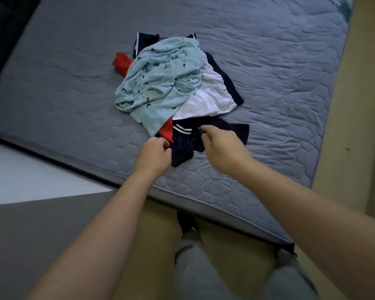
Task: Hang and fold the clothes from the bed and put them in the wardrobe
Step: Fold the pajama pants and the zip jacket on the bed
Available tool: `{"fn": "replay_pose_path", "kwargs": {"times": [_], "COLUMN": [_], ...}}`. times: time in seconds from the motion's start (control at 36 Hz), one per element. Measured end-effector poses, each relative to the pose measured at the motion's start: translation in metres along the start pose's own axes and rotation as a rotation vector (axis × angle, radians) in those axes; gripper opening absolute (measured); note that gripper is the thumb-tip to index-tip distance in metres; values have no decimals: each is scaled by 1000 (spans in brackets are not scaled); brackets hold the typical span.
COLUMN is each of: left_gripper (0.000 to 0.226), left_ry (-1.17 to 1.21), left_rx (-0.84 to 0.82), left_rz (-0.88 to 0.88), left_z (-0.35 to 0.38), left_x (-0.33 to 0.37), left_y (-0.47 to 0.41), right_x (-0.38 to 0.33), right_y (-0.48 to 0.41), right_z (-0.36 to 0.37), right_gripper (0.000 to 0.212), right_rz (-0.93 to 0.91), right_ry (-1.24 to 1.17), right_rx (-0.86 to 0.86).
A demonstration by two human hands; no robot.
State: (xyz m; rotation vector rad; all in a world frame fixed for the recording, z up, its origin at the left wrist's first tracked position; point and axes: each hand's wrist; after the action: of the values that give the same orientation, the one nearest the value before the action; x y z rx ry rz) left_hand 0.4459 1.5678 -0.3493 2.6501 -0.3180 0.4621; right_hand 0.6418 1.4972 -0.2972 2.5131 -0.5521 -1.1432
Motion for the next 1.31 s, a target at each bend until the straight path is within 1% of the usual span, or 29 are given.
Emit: {"fn": "replay_pose_path", "kwargs": {"times": [0.11,0.17,0.22,0.33,0.39,0.47,0.56,0.61,0.64,0.69,0.72,0.78,0.83,0.86,0.92,0.97,1.0,1.06,1.11,1.17,1.22,1.31], "left_gripper": [33,35,33,26,33,54,61,63,60,41,34,30,28,27,28,34,39,48,46,33,22,33], "left_ry": [-88,-116,-119,-159,-168,-160,-144,-87,-58,-19,12,113,239,313,515,650,692,812,1064,1211,1221,1254], "left_rx": [-127,-177,-225,-308,-345,-363,-347,-271,-205,-33,48,169,221,221,170,76,25,-72,-174,-165,-93,36], "left_rz": [5,2,-28,-77,-104,-114,-93,-106,-118,-94,-58,8,44,30,-65,-161,-207,-337,-490,-615,-670,-680], "left_z": [38,59,81,123,140,163,180,184,183,172,164,144,124,115,102,89,82,71,65,62,58,55], "left_x": [-72,-101,-126,-163,-175,-190,-197,-196,-194,-187,-179,-154,-114,-90,-43,7,34,86,138,184,228,277], "left_y": [-90,-129,-160,-206,-224,-250,-267,-271,-270,-260,-252,-231,-205,-192,-167,-144,-133,-114,-97,-82,-67,-47], "right_x": [-14,-15,-13,3,14,34,50,60,63,66,68,71,75,78,84,91,94,104,119,135,152,169], "right_y": [-68,-99,-125,-165,-178,-192,-202,-204,-204,-199,-195,-184,-171,-164,-150,-133,-124,-107,-95,-90,-88,-84], "right_z": [61,88,113,154,170,189,201,205,204,198,193,174,149,135,106,71,51,8,-33,-71,-105,-150], "right_gripper": [42,37,34,39,44,46,47,50,51,52,52,52,51,51,47,41,42,53,57,55,53,60], "right_rz": [66,86,102,135,168,223,269,295,307,328,334,365,421,444,474,504,521,570,599,611,604,576], "right_ry": [-61,-76,-79,-25,16,44,25,12,8,-2,-8,-41,-96,-119,-152,-208,-256,-382,-477,-559,-597,-604], "right_rx": [-2,-7,-13,-65,-105,-145,-163,-168,-173,-189,-198,-215,-214,-210,-214,-203,-196,-195,-205,-221,-258,-344]}}
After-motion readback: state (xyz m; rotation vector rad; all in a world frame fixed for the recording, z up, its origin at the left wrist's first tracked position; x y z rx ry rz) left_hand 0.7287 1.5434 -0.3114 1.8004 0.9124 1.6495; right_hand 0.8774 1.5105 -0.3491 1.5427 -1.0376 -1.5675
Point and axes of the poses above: each hand's wrist, its own y-axis away from the middle knuckle, its own z-axis out of the palm, x = y × z, and after that the axes turned 5 degrees about z, right-handed
